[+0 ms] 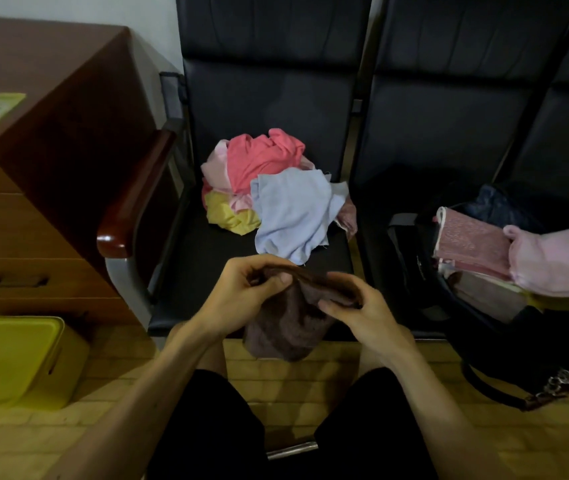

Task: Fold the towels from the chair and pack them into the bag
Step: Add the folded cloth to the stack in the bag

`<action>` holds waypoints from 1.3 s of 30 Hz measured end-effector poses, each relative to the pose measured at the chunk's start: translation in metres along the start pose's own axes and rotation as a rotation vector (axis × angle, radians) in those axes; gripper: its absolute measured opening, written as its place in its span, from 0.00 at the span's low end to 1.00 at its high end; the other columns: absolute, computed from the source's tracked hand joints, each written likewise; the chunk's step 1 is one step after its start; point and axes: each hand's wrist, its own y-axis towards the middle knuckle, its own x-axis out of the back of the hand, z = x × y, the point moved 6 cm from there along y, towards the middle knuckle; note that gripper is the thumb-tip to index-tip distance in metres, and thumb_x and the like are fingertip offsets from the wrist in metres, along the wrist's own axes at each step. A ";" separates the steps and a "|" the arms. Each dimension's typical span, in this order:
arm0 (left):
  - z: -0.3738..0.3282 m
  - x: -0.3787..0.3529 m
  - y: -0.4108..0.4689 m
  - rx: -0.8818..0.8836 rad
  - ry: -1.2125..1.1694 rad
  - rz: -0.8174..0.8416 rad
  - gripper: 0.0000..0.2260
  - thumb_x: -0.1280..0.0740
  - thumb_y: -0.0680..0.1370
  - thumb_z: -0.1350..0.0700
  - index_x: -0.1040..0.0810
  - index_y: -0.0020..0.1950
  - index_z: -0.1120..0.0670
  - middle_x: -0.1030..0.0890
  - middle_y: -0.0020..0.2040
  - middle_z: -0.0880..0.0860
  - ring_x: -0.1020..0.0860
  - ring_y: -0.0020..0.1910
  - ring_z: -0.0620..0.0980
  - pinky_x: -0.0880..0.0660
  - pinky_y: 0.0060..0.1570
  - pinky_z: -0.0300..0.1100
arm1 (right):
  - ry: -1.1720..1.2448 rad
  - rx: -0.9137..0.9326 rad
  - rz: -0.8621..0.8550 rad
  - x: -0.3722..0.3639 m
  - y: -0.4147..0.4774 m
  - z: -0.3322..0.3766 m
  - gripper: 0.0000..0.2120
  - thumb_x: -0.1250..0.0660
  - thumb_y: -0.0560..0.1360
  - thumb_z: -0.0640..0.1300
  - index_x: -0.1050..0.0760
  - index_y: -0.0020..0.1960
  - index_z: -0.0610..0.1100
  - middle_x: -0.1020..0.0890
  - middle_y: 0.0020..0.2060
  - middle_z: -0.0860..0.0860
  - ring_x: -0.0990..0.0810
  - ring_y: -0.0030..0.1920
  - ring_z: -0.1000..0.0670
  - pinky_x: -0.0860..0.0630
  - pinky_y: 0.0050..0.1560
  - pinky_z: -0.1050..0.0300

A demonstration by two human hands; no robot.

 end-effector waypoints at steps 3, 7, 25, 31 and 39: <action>0.003 0.008 0.003 0.033 0.083 0.011 0.08 0.30 0.77 0.64 0.16 0.52 0.54 0.14 0.47 0.48 0.16 0.48 0.46 0.20 0.49 0.38 | -0.004 0.155 0.003 0.009 0.002 0.032 0.05 0.29 0.75 0.38 0.16 0.47 0.47 0.14 0.42 0.52 0.16 0.45 0.54 0.23 0.49 0.58; 0.013 0.016 0.002 0.056 0.060 -0.113 0.07 0.30 0.77 0.64 0.16 0.51 0.54 0.14 0.45 0.52 0.16 0.45 0.49 0.18 0.46 0.41 | 0.059 0.271 0.002 0.008 -0.007 0.069 0.06 0.30 0.73 0.47 0.16 0.45 0.47 0.14 0.40 0.50 0.15 0.44 0.52 0.21 0.44 0.59; -0.008 -0.013 0.017 0.002 -0.204 -0.154 0.04 0.36 0.81 0.57 0.22 0.54 0.54 0.15 0.47 0.45 0.16 0.48 0.45 0.22 0.45 0.37 | 0.569 -0.204 0.148 0.002 -0.017 0.011 0.37 0.15 0.50 0.56 0.20 0.55 0.45 0.15 0.53 0.45 0.15 0.52 0.48 0.19 0.54 0.48; 0.020 0.003 0.025 0.204 -0.203 -0.313 0.09 0.34 0.81 0.53 0.22 0.59 0.54 0.16 0.53 0.53 0.16 0.50 0.49 0.20 0.47 0.42 | 0.461 -0.420 0.276 -0.041 -0.046 -0.027 0.18 0.27 0.68 0.38 0.22 0.58 0.40 0.13 0.48 0.50 0.15 0.48 0.52 0.19 0.44 0.59; 0.056 -0.026 -0.006 0.532 -1.134 0.100 0.41 0.38 0.75 0.31 0.32 0.75 0.60 0.33 0.75 0.65 0.35 0.75 0.64 0.42 0.76 0.61 | 0.593 -0.270 0.177 -0.027 -0.039 0.012 0.07 0.31 0.72 0.36 0.20 0.47 0.46 0.13 0.39 0.51 0.14 0.40 0.53 0.20 0.37 0.61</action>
